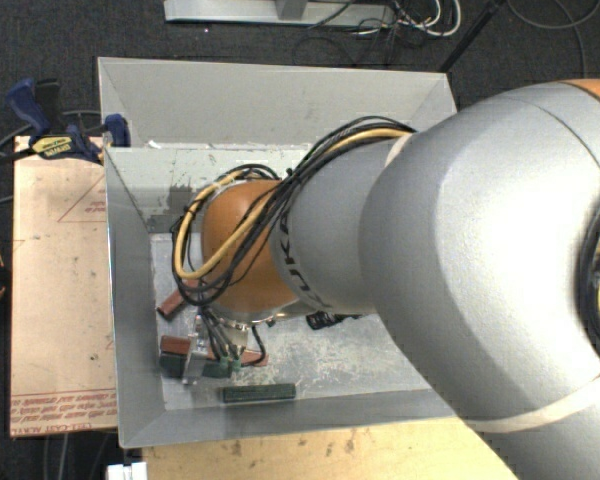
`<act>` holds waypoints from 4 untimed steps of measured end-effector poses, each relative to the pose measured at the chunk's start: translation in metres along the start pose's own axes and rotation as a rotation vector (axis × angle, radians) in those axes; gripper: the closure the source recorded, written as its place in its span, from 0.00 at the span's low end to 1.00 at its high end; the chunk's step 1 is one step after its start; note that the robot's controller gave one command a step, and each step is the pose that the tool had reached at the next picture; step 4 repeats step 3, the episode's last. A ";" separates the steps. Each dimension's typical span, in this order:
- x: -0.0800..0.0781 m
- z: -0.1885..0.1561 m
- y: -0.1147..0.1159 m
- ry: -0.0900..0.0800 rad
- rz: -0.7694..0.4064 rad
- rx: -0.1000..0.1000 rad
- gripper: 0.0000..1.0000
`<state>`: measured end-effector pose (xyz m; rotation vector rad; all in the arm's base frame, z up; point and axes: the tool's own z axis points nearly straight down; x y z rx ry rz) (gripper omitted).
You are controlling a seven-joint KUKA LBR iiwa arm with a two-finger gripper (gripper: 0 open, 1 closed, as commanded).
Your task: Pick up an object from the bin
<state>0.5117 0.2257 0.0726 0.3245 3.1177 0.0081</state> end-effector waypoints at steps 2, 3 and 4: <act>0.003 -0.025 -0.002 0.015 0.000 0.010 1.00; 0.002 -0.048 -0.001 0.010 0.000 0.007 1.00; 0.002 -0.048 -0.001 0.010 0.000 0.007 1.00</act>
Offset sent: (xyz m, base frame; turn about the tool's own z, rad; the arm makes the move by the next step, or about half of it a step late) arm 0.0001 -0.0001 0.0771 0.0000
